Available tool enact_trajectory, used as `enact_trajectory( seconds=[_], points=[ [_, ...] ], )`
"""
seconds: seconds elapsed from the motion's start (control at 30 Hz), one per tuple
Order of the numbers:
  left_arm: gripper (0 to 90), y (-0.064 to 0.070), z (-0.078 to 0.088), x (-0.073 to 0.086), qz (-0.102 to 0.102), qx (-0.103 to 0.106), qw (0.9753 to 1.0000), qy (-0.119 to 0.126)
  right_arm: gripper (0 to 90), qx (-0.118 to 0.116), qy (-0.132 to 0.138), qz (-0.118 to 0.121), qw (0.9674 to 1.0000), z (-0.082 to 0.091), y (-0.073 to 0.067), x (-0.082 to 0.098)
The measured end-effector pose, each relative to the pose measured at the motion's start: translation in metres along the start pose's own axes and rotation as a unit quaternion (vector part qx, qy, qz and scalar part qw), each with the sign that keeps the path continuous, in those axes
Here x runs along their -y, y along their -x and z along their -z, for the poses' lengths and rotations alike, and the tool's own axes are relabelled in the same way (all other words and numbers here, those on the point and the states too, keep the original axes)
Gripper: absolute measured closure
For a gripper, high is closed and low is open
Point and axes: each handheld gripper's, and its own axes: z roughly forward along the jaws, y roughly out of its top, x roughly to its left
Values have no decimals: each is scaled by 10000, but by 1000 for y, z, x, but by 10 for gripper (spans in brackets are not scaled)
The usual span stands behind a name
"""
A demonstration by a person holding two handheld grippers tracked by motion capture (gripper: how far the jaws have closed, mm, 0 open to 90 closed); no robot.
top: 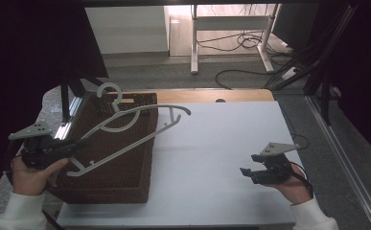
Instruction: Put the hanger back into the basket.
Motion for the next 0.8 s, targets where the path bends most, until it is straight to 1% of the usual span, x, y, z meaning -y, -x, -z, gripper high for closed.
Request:
enact_trajectory(
  seconds=[0.2, 0.27, 0.37, 0.47, 0.57, 0.67, 0.8],
  points=[
    [810, -14, 13, 12, 182, -371, 9991, 82, 341, 21, -51, -12, 10000, -3, 1, 1],
    [810, -18, 17, 15, 252, -441, 9987, 103, 341, 29, -67, -1, 10000, -3, 1, 1],
    [810, -23, 23, 19, 325, -586, 9976, 167, 347, 91, -60, -47, 9999, -4, 3, 1],
    [810, -27, 28, 22, 386, -655, 9967, 273, 352, 183, -23, -139, 9997, -3, 5, 2],
    [810, -30, 34, 24, 469, -735, 9955, 381, 354, 225, 6, -225, 9995, -2, 7, 2],
    [810, -33, 37, 27, 505, -815, 9946, 385, 354, 240, -3, -225, 9995, -2, 8, 3],
    [810, -37, 36, 33, 567, -885, 9938, 352, 354, 202, 24, -214, 9996, -2, 8, 3]
  ],
)
